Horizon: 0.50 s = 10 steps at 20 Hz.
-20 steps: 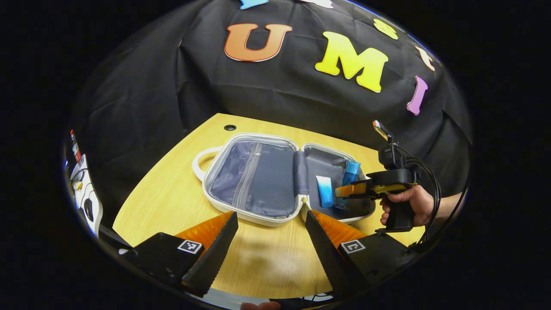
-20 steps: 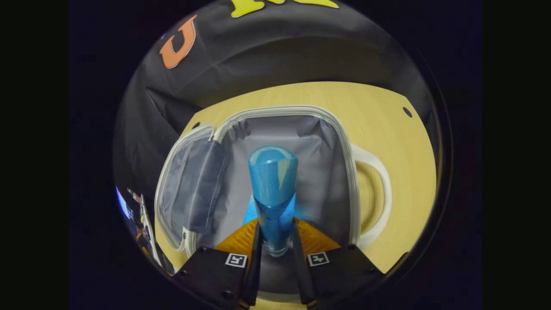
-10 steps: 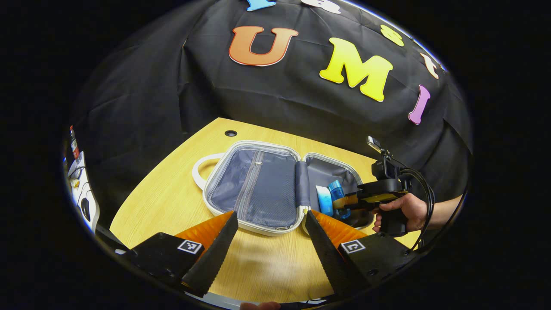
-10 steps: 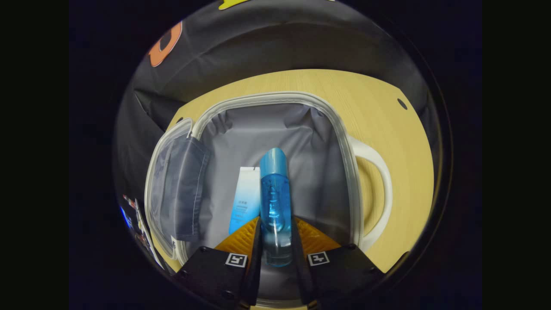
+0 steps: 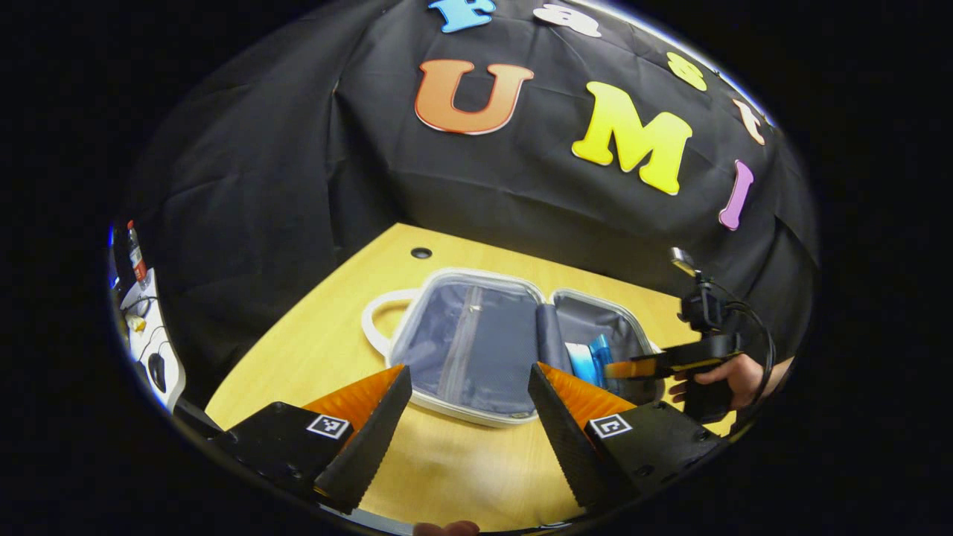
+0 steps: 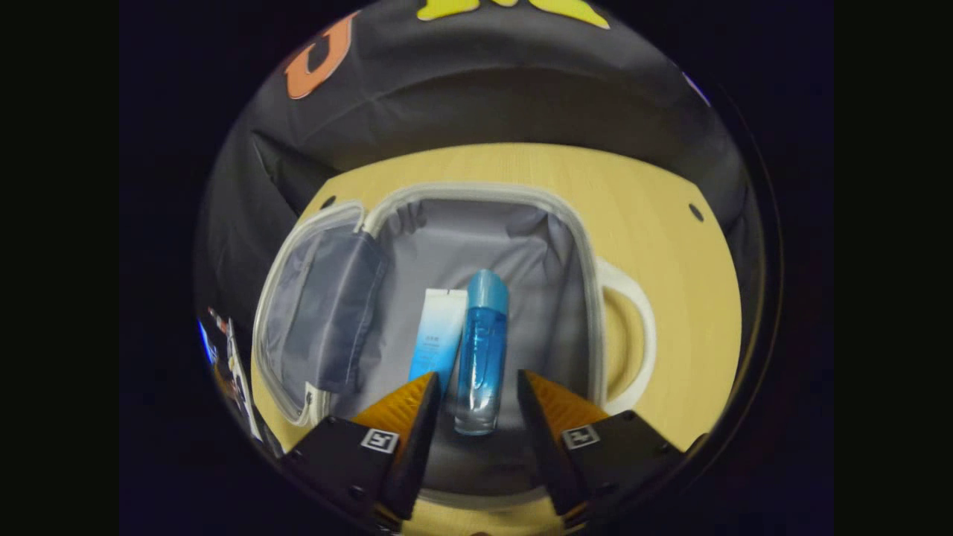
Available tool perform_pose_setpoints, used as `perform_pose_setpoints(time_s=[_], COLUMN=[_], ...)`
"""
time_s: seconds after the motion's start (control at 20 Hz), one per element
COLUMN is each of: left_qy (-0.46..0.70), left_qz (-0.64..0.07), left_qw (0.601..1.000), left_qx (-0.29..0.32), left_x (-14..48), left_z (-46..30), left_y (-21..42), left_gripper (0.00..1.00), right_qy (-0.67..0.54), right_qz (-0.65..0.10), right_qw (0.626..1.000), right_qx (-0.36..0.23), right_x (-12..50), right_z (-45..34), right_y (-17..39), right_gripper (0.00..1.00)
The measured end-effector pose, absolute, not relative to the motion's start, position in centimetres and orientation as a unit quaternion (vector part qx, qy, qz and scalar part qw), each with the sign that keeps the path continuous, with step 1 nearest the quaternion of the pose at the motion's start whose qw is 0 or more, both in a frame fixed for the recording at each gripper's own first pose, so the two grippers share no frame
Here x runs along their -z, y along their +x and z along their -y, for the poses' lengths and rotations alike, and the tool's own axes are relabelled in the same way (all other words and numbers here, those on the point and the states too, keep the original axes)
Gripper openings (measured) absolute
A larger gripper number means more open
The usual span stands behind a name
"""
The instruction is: First open the suitcase, pack the skin care products into it, and then close the suitcase.
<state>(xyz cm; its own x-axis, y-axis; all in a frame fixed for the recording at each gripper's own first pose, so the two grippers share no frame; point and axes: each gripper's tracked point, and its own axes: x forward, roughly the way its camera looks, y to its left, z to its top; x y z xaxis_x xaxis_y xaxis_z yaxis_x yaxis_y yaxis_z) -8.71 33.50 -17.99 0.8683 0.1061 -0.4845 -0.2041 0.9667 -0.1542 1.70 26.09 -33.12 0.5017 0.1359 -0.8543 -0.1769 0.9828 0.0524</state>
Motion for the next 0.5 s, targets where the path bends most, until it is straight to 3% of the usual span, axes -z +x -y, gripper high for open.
perform_pose_setpoints(time_s=[0.1, 0.35, 0.5], left_qy=[-0.09, -0.098, -0.136], left_qz=[-0.226, -0.199, -0.195], left_qw=[0.965, 0.968, 0.964], left_qx=[-0.093, -0.12, -0.116], left_x=[17.3, 17.0, 18.9], left_z=[-35.7, -41.0, -43.6], left_y=[-8.6, -7.4, -5.3], left_gripper=[1.0, 0.99, 0.98], right_qy=[-0.043, -0.114, -0.104], right_qz=[-0.45, -0.316, -0.285], right_qw=[0.885, 0.922, 0.926], right_qx=[-0.114, -0.194, -0.224], right_x=[30.0, 21.0, 17.6], right_z=[-26.2, -26.7, -26.3], right_y=[1.5, -0.4, -2.4], right_gripper=[0.7, 0.72, 0.79])
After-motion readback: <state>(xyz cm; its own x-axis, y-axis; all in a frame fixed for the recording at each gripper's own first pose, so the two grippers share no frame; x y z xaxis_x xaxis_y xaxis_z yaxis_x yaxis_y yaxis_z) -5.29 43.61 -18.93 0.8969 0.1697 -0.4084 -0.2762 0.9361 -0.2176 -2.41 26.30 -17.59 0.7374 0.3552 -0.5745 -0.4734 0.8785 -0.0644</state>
